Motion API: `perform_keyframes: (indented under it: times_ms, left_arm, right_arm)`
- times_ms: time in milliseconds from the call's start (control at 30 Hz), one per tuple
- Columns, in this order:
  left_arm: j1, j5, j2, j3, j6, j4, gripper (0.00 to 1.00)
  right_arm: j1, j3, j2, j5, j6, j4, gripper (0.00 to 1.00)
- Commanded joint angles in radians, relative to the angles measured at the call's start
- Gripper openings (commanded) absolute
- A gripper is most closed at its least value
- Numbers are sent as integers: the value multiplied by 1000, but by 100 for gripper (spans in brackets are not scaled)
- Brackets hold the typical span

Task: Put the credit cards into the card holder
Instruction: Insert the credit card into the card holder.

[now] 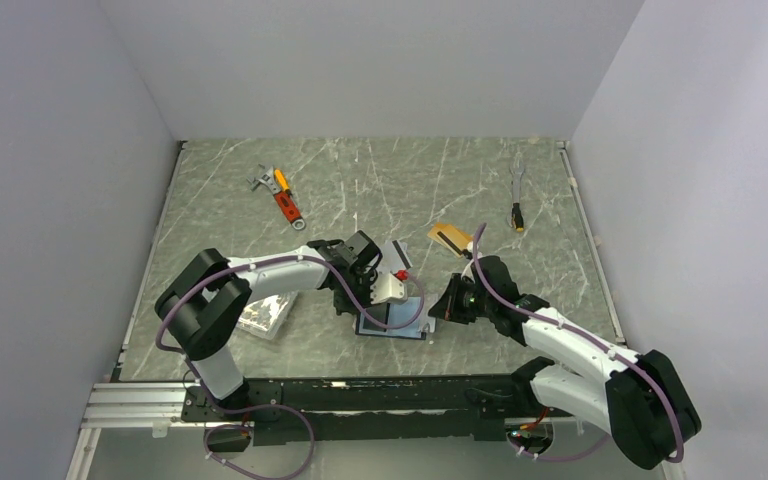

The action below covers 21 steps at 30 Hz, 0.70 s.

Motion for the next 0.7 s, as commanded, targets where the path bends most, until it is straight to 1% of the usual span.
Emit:
perform_keyframes:
  times_ms: [0, 233, 300, 667]
  left_arm:
    - [-10, -14, 4, -5, 19, 9, 11]
    - [-18, -21, 11, -8, 25, 6, 10]
    - [-20, -23, 10, -8, 25, 6, 9]
    - [-23, -23, 4, -6, 28, -1, 7]
  right_arm:
    - [8, -7, 6, 12, 8, 38, 0]
    - [7, -31, 26, -17, 57, 116, 0]
    - [7, -40, 30, -27, 72, 163, 0]
    - [7, -46, 8, -57, 101, 211, 0]
